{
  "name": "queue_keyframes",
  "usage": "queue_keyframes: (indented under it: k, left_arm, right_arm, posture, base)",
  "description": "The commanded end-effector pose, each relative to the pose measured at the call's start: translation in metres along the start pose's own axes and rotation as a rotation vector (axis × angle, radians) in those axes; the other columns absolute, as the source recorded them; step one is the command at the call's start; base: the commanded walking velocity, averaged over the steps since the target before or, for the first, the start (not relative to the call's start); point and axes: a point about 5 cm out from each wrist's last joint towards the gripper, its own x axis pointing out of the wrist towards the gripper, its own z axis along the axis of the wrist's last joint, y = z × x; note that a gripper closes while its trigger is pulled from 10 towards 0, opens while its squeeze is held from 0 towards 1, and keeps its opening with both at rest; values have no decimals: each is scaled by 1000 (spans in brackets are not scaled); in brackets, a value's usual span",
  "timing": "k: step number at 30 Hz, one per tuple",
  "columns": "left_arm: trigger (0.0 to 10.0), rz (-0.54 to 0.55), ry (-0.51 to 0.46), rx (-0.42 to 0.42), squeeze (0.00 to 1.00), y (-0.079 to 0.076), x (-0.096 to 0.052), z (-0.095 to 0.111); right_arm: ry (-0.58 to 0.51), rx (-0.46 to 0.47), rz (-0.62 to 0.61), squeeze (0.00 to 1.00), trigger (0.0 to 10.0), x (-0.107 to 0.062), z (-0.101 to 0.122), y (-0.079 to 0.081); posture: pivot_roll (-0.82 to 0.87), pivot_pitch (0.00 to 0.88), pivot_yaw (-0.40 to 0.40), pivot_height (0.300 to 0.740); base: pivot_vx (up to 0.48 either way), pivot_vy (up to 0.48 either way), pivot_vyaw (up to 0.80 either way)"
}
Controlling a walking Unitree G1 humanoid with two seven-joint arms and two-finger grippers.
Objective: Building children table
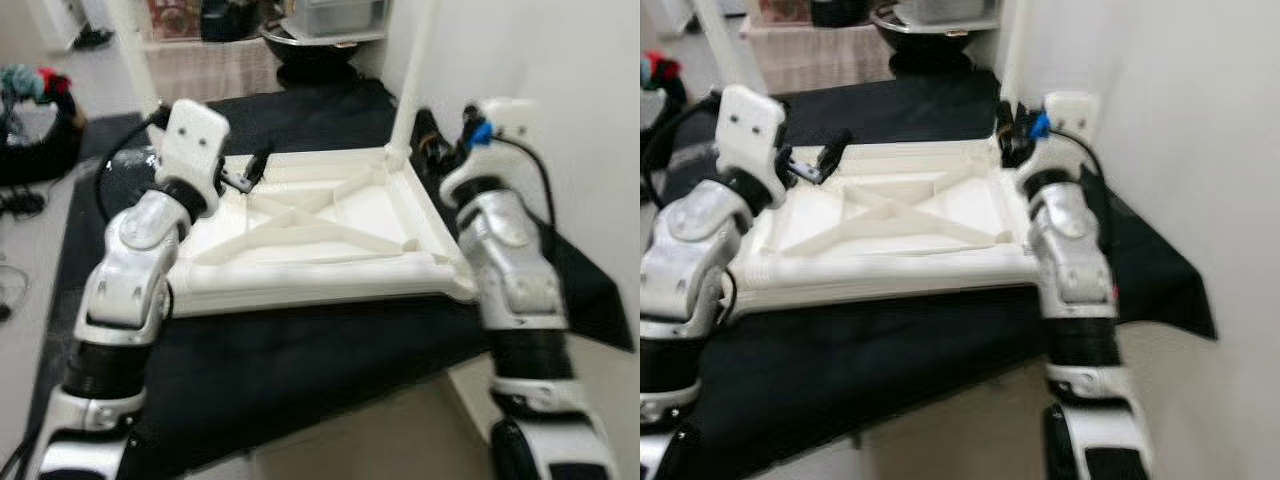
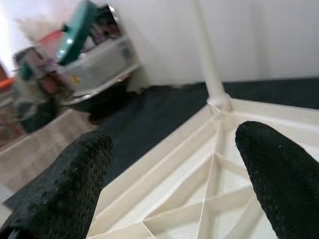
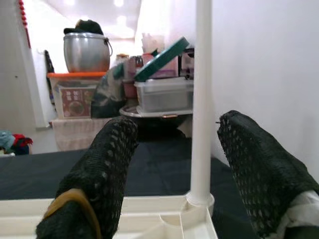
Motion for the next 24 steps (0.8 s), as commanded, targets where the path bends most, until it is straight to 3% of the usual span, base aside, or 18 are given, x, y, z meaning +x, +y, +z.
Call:
queue_keyframes:
  k: [1, 5, 8, 9, 12, 14, 24]
  left_arm:
    - [10000, -101, 46, -15, 0, -5, -4, -10]
    - [10000, -165, 82, -4, 0, -3, -9, -14]
    - [10000, -432, 223, 10, 0, 14, -33, -25]
    - [10000, -432, 223, 10, 0, 14, -33, -25]
    - [10000, -565, 357, 30, 0, 40, -46, -33]
    - [10000, -609, 443, 57, 0, 54, -49, -36]
    - [10000, -699, 564, 88, 0, 74, -52, -43]
  right_arm:
    - [13, 16, 16, 0, 10000, -1, -3, 1]
    - [17, 20, 21, 0, 10000, -1, -4, 0]
    - [50, 33, 28, 0, 10000, -2, -10, -4]
    - [50, 33, 28, 0, 10000, -2, -10, -4]
    - [67, 40, 28, 0, 10000, -2, -13, -4]
    - [75, 52, 31, 0, 10000, -2, -14, -3]
    - [90, 54, 49, 0, 10000, -4, -17, 0]
  posture:
    - [84, 108, -30, 740]
    - [87, 110, -27, 740]
    - [97, 119, -29, 740]
    - [97, 119, -29, 740]
    - [95, 132, -29, 740]
    - [96, 141, -26, 740]
    - [107, 170, -19, 740]
  base:
    - [0, 0, 0]
    - [0, 0, 0]
    - [0, 0, 0]
    - [0, 0, 0]
    - [0, 0, 0]
    - [0, 0, 0]
    - [0, 0, 0]
